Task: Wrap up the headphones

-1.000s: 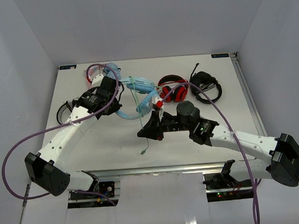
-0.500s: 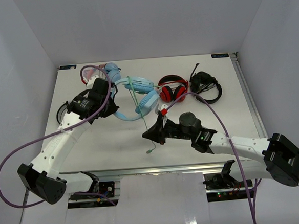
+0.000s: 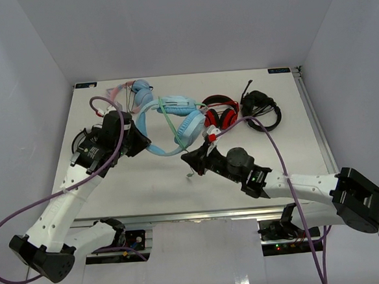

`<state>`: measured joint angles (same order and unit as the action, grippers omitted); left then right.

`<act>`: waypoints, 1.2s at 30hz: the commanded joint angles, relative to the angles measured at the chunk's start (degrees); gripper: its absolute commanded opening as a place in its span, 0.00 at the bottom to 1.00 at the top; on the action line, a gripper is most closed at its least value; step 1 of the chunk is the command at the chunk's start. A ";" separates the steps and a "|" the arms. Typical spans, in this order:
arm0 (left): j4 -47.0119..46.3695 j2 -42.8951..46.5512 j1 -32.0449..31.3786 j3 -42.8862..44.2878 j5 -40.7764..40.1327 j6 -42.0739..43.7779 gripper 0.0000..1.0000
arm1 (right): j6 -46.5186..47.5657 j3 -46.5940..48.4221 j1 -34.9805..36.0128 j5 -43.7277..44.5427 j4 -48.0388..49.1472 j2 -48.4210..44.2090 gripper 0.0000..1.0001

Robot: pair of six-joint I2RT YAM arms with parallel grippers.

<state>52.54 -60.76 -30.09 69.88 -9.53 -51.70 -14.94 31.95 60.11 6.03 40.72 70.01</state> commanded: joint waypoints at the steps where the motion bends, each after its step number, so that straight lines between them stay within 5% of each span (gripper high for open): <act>1: -7.98 5.32 0.21 -1.94 8.23 -5.00 0.00 | -2.49 -2.86 0.01 12.57 9.17 1.29 0.08; 14: -10.26 10.78 0.21 -5.65 14.98 -8.32 0.00 | -7.65 -5.44 0.01 17.91 24.09 6.18 0.08; 36: -12.02 12.72 0.21 -7.83 13.54 -10.95 0.00 | -6.56 -6.62 1.79 17.72 40.81 15.16 0.13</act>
<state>47.12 -50.54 -29.36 60.64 -1.45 -59.25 -23.41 26.29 61.39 19.48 73.13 82.85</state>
